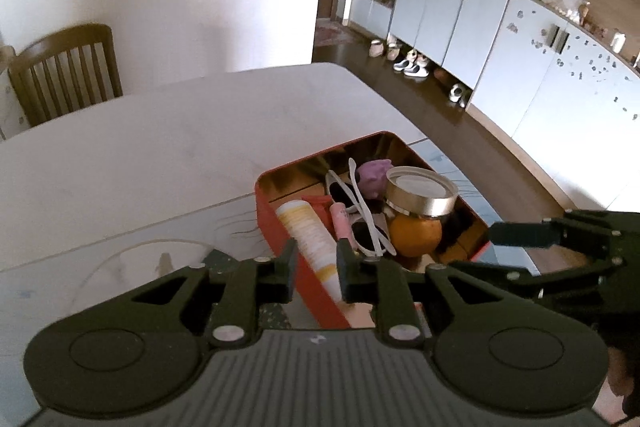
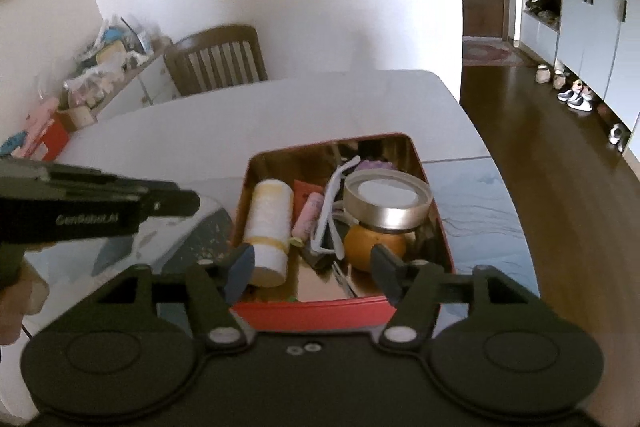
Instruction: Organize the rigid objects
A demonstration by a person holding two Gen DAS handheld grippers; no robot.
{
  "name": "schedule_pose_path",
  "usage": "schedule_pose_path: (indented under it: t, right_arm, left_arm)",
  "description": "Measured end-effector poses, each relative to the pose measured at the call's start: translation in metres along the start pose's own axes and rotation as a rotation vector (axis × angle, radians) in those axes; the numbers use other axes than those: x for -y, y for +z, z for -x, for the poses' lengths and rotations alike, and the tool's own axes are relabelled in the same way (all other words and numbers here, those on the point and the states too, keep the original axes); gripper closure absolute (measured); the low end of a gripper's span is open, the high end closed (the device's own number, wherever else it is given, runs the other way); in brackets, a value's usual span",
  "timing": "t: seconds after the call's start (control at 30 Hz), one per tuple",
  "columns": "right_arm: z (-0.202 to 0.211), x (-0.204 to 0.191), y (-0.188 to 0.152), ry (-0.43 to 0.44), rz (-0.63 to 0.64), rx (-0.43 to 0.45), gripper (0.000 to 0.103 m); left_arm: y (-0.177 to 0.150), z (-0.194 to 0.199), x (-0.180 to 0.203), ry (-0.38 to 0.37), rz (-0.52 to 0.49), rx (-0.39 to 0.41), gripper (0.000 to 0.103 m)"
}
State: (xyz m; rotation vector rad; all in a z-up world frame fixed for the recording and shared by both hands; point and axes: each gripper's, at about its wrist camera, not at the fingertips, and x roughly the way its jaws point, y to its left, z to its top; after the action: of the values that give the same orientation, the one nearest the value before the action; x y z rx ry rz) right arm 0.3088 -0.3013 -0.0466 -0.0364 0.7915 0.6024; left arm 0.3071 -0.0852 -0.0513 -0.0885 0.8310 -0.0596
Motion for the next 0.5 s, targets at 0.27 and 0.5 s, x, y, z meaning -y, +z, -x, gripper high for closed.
schedule_pose_path:
  t: [0.27,0.5]
  right_arm:
    - [0.023,-0.021,-0.004,-0.016,0.0,0.063,0.017]
    - [0.047,-0.036,-0.011,-0.011,-0.007,0.122,0.0]
  left_arm:
    - [-0.014,0.041,-0.006,-0.023,-0.02,0.067,0.04]
    - [-0.026,0.066,-0.01,-0.046,-0.027,0.104,0.029]
